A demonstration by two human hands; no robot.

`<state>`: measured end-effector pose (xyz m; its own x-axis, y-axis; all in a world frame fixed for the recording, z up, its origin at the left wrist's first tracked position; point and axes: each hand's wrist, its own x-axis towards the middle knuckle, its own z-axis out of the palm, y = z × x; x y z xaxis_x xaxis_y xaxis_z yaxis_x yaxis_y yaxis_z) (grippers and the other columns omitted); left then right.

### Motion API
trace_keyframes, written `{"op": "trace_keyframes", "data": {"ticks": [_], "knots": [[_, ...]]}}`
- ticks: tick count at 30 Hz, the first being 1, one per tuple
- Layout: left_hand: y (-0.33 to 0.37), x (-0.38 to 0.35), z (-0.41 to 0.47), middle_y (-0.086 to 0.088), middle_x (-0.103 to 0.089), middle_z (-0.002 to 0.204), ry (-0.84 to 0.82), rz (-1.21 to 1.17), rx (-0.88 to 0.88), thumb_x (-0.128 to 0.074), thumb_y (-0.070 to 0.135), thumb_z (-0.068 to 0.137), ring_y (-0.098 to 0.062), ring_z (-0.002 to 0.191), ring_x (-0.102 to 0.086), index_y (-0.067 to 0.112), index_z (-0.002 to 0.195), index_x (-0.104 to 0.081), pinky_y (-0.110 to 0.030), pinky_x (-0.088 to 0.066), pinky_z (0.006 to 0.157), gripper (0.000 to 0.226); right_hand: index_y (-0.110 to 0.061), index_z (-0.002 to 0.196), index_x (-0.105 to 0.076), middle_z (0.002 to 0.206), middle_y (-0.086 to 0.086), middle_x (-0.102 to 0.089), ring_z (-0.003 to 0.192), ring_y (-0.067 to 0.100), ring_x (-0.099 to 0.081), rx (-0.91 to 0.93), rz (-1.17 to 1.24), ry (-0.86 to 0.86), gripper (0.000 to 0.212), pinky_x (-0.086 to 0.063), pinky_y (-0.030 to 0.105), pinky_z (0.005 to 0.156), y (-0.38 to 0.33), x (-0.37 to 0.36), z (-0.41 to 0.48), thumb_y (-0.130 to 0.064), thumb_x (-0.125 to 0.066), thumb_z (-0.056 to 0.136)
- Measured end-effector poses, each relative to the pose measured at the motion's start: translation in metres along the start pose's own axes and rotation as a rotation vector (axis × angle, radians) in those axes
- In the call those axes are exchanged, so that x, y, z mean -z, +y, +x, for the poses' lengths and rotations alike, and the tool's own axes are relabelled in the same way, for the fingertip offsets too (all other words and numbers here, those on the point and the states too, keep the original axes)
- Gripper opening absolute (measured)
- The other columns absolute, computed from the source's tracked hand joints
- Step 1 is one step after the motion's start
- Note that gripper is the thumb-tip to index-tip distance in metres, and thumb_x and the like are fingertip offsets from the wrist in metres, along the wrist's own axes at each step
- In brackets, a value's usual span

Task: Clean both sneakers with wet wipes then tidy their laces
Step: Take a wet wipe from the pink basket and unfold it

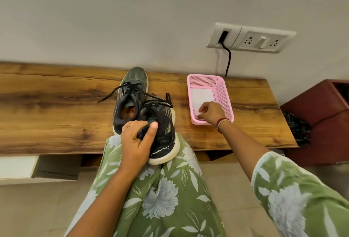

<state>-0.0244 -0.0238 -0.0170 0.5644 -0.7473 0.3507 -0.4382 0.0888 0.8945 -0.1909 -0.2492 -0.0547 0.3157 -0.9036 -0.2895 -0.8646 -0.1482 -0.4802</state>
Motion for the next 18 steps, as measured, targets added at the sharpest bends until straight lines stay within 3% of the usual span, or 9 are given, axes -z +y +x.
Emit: {"op": "trace_keyframes", "data": {"ticks": [6, 12, 18], "knots": [[-0.003, -0.004, -0.002, 0.009, -0.025, 0.053, -0.066, 0.109, -0.093, -0.044, 0.053, 0.094, -0.009, 0.053, -0.034, 0.028, 0.06, -0.025, -0.034, -0.033, 0.071, 0.046, -0.019, 0.096, -0.067, 0.103, 0.0, -0.064, 0.088, 0.018, -0.06, 0.168, -0.268, -0.056, 0.02, -0.052, 0.03, 0.08, -0.004, 0.002, 0.007, -0.022, -0.074, 0.078], [-0.005, -0.001, 0.0, 0.008, -0.024, 0.052, -0.085, 0.158, -0.093, -0.042, 0.056, 0.093, -0.009, 0.052, -0.033, 0.014, 0.054, -0.028, -0.032, -0.031, 0.069, 0.059, -0.017, 0.103, -0.068, 0.104, 0.003, -0.066, 0.087, 0.02, -0.062, 0.309, -0.462, -0.104, 0.022, -0.053, 0.031, 0.078, -0.011, 0.005, 0.01, -0.027, -0.068, 0.083], [-0.003, 0.004, -0.001, 0.013, -0.023, 0.052, -0.087, 0.184, -0.093, -0.049, 0.044, 0.09, -0.007, 0.052, -0.034, 0.022, 0.056, -0.026, -0.034, -0.033, 0.075, 0.046, -0.014, 0.102, -0.068, 0.101, 0.005, -0.066, 0.083, 0.021, -0.061, 0.315, -0.497, -0.084, 0.018, -0.051, 0.028, 0.072, -0.01, 0.002, 0.014, -0.022, -0.06, 0.087]]}}
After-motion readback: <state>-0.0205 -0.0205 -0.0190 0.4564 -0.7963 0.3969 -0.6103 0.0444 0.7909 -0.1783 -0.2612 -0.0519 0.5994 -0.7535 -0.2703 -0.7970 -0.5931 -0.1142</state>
